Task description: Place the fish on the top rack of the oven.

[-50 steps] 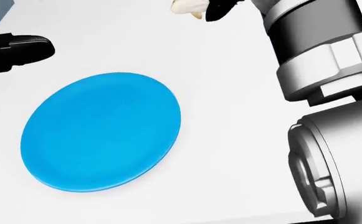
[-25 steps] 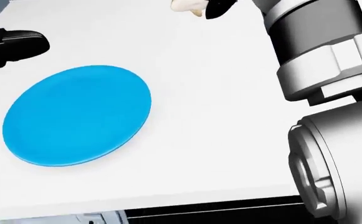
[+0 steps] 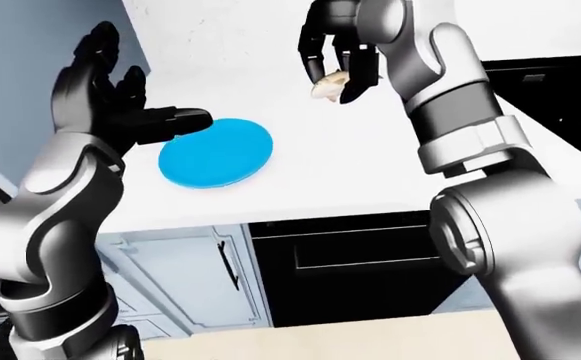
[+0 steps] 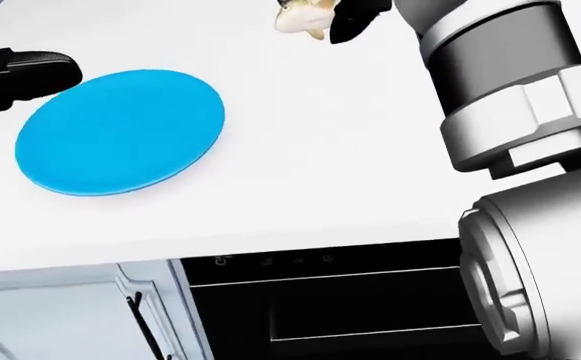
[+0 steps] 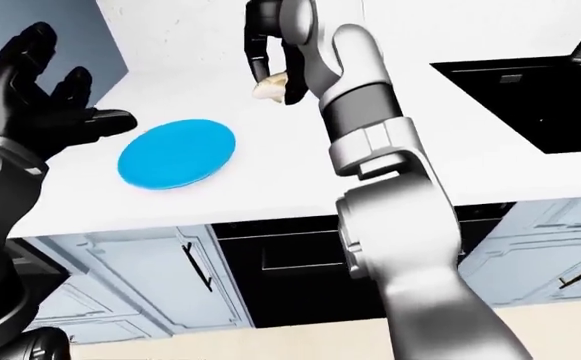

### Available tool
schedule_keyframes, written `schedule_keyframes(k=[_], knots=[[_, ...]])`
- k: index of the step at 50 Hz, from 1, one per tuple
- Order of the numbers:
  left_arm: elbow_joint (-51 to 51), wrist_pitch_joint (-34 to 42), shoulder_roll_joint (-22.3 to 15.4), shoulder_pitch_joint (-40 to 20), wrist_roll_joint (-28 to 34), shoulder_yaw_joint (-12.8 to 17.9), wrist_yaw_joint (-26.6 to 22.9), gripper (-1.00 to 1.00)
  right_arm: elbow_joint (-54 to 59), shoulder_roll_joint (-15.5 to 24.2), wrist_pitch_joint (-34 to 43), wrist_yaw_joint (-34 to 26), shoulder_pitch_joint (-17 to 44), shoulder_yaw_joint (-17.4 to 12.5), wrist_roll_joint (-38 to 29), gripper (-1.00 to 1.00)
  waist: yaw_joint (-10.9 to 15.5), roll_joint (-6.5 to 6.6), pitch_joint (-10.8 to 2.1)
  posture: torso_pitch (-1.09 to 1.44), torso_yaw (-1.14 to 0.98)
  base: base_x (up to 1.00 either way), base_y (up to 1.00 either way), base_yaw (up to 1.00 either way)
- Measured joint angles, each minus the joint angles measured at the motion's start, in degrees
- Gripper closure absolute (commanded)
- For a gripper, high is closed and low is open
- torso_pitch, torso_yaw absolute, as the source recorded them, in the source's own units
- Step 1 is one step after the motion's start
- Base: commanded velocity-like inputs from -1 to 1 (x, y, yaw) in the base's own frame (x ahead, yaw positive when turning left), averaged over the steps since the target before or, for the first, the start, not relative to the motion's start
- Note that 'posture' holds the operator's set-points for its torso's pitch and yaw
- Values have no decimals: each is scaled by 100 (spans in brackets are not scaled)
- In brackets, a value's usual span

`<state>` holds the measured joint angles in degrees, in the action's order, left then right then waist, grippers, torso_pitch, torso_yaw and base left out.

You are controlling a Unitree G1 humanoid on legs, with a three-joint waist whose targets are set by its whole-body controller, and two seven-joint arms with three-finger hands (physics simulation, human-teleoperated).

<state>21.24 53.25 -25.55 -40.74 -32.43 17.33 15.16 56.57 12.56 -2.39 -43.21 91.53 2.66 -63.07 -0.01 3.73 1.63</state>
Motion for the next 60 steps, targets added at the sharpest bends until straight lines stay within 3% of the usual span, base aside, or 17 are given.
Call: schedule_keyframes(k=[4, 7, 8, 13, 17, 21, 24, 26, 27, 34, 36, 42, 46, 49, 52, 56, 60], knots=[[-62, 14, 2, 18, 14, 5, -9, -100, -20, -5, -5, 40, 25, -4, 4, 100, -22, -187, 22, 0, 0, -22, -24, 0], [-27, 47, -13, -31, 3, 16, -4, -100, -22, 5, -1, 51, 41, -5, 5, 100, -47, -490, 22, 0, 0, -17, -12, 0], [13, 31, 24, -37, -5, 7, -7, -100, -35, 38, 3, 58, 19, -18, 3, 100, -105, -512, 23, 0, 0, -12, -5, 0], [-23, 47, 48, 13, -89, -126, -83, -100, 86, 141, 109, 14, -77, -51, -89, 100, -138, -397, 36, 0, 0, -9, -1, 0], [79, 32, 20, -29, -66, -19, -38, -100, -87, 131, 88, 11, -18, -61, -62, 100, -131, -241, 303, 0, 0, -1, 0, 0], [84, 44, 23, -55, -95, -43, -23, -100, -71, 121, 74, 30, -21, -58, -50, 100, -199, -163, 436, 0, 0, 0, 0, 0], [45, 50, 30, -39, -109, -64, -23, -100, 1, 124, 45, 49, -31, -46, -55, 100, -284, -1, 502, 0, 0, 0, 0, 0], [25, 54, 24, -33, -105, -62, -20, -100, 33, 124, 31, 55, -14, -41, -63, 100, -338, 223, 466, 0, 0, 0, 0, 0], [22, 44, 7, -17, -100, -44, -19, -100, 12, 102, 30, 66, -21, -43, -64, 100, -328, 238, 436, 0, 0, 0, 0, 0], [43, 76, -34, -5, -69, 53, 35, -100, 17, 3, -63, 91, -22, 13, -5, 100, -128, -159, 189, 0, 0, 0, 0, 0], [44, 45, -4, 5, -72, 21, 27, -100, -62, 47, -70, 148, -18, -12, -12, 100, -109, -147, 232, 0, 0, 0, 0, 14], [51, 163, 2, -9, -160, -71, -2, -100, 1, 161, 38, 166, -118, -58, -128, 100, 11, -148, 153, 0, 0, 0, 0, 90], [140, 57, -51, -59, -105, 70, 47, -100, -65, 66, -21, 181, -87, -19, -82, 100, 85, -311, 146, 0, 0, 0, 0, 100], [109, 27, -3, -42, -98, -13, 38, -100, -68, 84, -67, 186, -86, -23, -58, 100, 88, -298, 142, 0, 0, 0, 0, 100], [50, 83, 16, -12, -134, -89, 4, -100, -31, 116, -37, 175, -104, -50, -82, 100, 143, -389, 102, 0, 0, 0, 0, 100], [39, 82, 15, -16, -109, -60, 8, -100, -93, 127, -49, 207, -95, -48, -88, 99, 131, -165, 178, 0, 0, 0, 0, 100], [61, 46, 15, -34, -94, -68, -6, -100, -37, 130, -46, 228, -122, -58, -94, 100, 106, 208, 153, 0, 0, 0, 0, 100]])
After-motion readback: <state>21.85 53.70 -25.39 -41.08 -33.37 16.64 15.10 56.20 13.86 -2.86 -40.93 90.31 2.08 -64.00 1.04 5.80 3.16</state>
